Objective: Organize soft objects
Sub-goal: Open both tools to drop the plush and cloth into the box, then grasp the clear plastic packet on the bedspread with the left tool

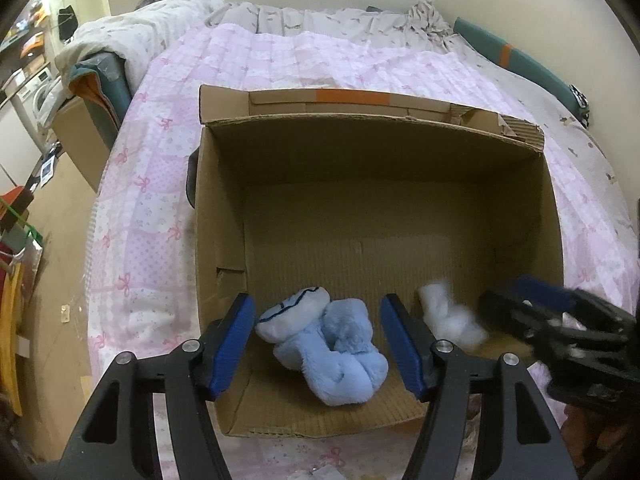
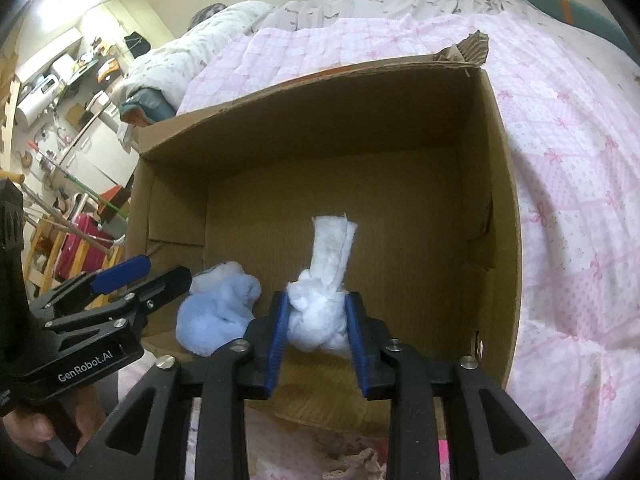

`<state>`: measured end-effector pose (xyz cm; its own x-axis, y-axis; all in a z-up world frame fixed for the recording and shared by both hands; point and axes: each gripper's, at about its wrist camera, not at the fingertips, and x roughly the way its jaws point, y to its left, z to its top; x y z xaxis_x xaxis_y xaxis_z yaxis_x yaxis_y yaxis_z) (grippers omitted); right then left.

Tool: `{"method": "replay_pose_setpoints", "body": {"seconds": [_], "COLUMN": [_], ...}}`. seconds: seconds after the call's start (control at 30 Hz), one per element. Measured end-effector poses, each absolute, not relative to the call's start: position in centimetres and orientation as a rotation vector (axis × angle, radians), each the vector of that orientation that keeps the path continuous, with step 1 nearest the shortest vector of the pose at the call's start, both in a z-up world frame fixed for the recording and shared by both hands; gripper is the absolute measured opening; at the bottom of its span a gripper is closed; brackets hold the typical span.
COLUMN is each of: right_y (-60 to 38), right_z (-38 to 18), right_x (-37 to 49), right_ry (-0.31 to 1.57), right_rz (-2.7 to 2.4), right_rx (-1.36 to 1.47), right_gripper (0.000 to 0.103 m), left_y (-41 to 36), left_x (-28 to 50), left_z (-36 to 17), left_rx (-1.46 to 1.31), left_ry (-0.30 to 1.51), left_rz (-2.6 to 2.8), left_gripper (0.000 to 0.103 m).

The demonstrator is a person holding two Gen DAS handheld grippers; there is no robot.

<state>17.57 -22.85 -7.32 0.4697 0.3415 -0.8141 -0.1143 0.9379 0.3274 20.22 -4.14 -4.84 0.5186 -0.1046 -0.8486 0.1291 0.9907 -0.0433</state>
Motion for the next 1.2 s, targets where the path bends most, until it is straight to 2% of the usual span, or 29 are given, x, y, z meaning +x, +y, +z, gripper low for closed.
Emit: {"method": "replay_pose_setpoints", "body": {"seconds": [0.03,0.1,0.73,1.2], "right_y": [-23.0,-23.2,-23.3,-24.0], "right_z": [-7.1,-6.3,-5.3,-2.8], "right_x": [17.5,17.3,16.3,12.2], "right_ry": [1.027,0.979,0.95,0.885], "right_rz": [0.278,0.263,0.245,0.256], "right_rx": [0.252,0.255,0.224,0.191], "right_gripper": [0.079,0.084,0.084,0.084], "left_y": [-4.2,-4.2,-2.1,0.4], "left_x": [20.2,20.1,17.6,13.4], "left_z": [-4.8,-4.7,-2.7,-1.8], "left_rx": [0.026,0.027,0.002,-0.051], "left_ry": [1.013,1.005,0.977,0.989], "left_rz": [-0.141,-0.143,-0.096,-0.053], "left_gripper": [0.062,0.062,0.062,0.062]}}
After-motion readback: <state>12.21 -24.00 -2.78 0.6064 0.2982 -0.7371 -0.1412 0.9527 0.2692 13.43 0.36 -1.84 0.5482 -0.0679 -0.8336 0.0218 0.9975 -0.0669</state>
